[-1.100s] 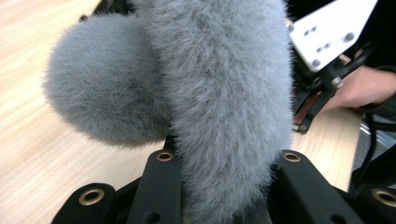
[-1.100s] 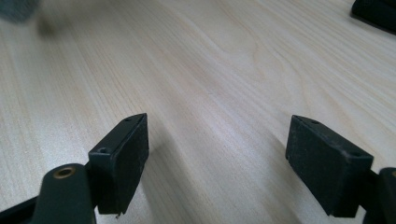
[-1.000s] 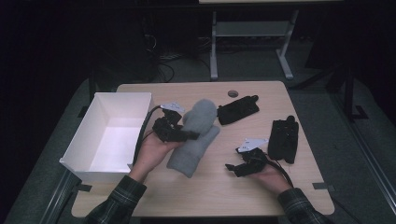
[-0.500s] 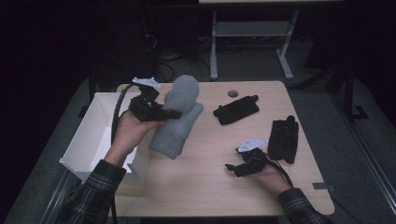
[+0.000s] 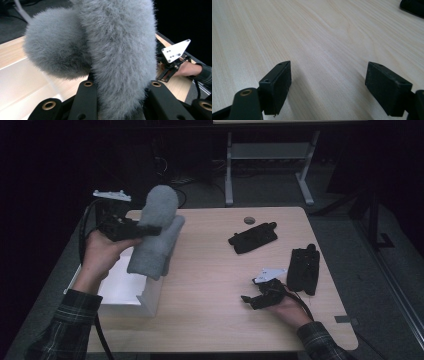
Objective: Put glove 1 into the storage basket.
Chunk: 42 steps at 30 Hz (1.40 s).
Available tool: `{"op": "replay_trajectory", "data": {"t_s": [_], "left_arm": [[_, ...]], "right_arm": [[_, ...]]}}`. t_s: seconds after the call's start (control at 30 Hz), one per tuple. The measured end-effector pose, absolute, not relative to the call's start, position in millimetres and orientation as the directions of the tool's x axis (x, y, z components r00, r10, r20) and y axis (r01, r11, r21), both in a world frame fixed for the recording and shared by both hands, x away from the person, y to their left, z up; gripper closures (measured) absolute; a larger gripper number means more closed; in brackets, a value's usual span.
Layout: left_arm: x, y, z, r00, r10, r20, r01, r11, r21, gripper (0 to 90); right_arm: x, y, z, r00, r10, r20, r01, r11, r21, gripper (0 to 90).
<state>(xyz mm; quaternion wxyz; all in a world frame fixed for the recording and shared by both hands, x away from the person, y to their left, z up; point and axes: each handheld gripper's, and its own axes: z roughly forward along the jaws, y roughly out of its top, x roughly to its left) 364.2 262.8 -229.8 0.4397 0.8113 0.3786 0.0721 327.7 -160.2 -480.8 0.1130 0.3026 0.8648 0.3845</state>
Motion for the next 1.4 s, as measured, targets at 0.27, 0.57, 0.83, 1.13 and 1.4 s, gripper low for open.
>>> {"op": "replay_trajectory", "data": {"t_s": [0.27,0.57,0.83,1.13,1.4], "left_arm": [[362.9,308.8,-238.9,0.637,0.737,-0.226,0.598,-0.286,0.749,71.8],[361.8,343.3,-257.7,0.568,0.794,-0.216,0.647,-0.269,0.714,71.8],[374.1,352.7,-308.7,0.509,0.828,-0.236,0.729,-0.269,0.629,71.7],[397.5,351.4,-364.1,0.455,0.843,-0.286,0.809,-0.257,0.529,71.2],[410.9,353.0,-399.4,0.445,0.848,-0.289,0.833,-0.273,0.482,67.6]], "right_arm": [[327.8,-160.0,-480.8,-0.791,0.611,0.037,0.436,0.521,0.734,21.0],[327.9,-159.8,-480.7,-0.790,0.612,0.037,0.438,0.520,0.733,21.0],[328.0,-159.9,-480.8,-0.791,0.611,0.035,0.436,0.522,0.733,21.0],[328.0,-159.9,-480.7,-0.790,0.612,0.036,0.437,0.521,0.733,21.0],[328.0,-159.9,-480.8,-0.791,0.611,0.035,0.436,0.522,0.733,21.0]]}}
